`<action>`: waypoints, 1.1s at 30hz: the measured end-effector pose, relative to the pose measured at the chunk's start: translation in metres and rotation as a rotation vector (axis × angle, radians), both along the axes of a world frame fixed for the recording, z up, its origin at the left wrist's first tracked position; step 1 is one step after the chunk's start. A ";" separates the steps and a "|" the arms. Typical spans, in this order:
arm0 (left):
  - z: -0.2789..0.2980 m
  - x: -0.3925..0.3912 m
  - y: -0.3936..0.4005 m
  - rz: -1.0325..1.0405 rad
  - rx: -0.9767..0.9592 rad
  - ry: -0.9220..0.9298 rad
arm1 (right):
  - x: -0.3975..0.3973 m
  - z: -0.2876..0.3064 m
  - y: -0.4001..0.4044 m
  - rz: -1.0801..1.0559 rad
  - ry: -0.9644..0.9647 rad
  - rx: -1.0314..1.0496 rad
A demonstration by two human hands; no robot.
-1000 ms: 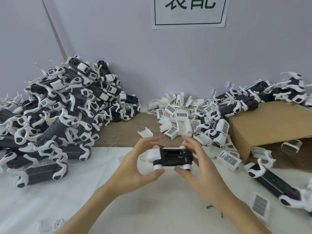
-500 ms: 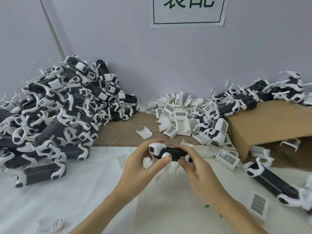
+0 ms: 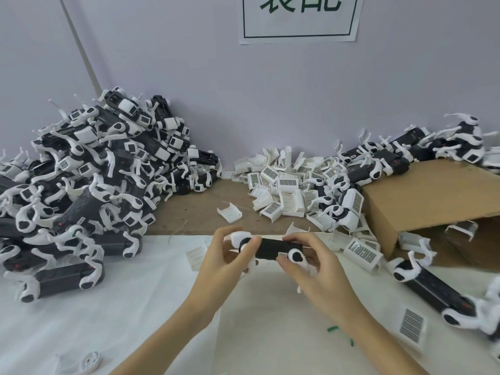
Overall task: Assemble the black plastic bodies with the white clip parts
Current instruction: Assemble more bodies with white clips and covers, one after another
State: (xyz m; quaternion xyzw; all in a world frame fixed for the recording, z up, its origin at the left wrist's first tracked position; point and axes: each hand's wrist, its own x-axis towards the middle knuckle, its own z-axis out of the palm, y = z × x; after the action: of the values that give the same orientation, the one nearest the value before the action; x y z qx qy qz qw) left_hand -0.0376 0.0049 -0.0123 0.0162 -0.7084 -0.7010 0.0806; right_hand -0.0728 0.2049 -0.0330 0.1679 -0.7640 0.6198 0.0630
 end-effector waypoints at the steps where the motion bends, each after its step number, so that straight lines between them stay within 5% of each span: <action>1: -0.003 -0.001 -0.001 0.023 0.003 0.025 | 0.001 -0.001 -0.001 0.035 0.018 0.019; 7: -0.018 -0.006 -0.027 -0.145 -0.154 0.156 | 0.004 0.005 0.001 0.126 0.081 0.073; 12: -0.028 -0.013 -0.030 -0.032 -0.397 0.250 | 0.007 0.007 0.002 0.152 0.182 0.236; 16: -0.032 -0.018 -0.030 -0.010 -0.381 0.215 | -0.008 0.018 0.007 0.098 0.162 0.166; 19: -0.034 -0.020 -0.030 -0.038 -0.314 0.177 | -0.039 0.028 0.015 -0.030 0.236 0.482; 23: -0.034 -0.020 -0.030 -0.052 -0.313 0.178 | -0.073 0.032 0.014 0.086 0.161 0.960; 28: -0.030 -0.017 -0.026 -0.089 -0.226 0.162 | -0.088 0.027 0.013 0.088 0.289 1.223; 31: -0.028 -0.013 -0.024 -0.114 -0.154 0.115 | -0.084 0.026 0.013 -0.049 0.377 1.172; 33: -0.028 -0.013 -0.027 -0.116 -0.135 0.103 | -0.077 0.025 0.013 -0.145 0.354 0.899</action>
State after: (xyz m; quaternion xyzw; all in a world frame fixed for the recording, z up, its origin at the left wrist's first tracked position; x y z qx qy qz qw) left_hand -0.0507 -0.0217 -0.0408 -0.0666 -0.7487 -0.6550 0.0770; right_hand -0.1497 0.2174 -0.0077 0.2276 -0.9433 0.1845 0.1560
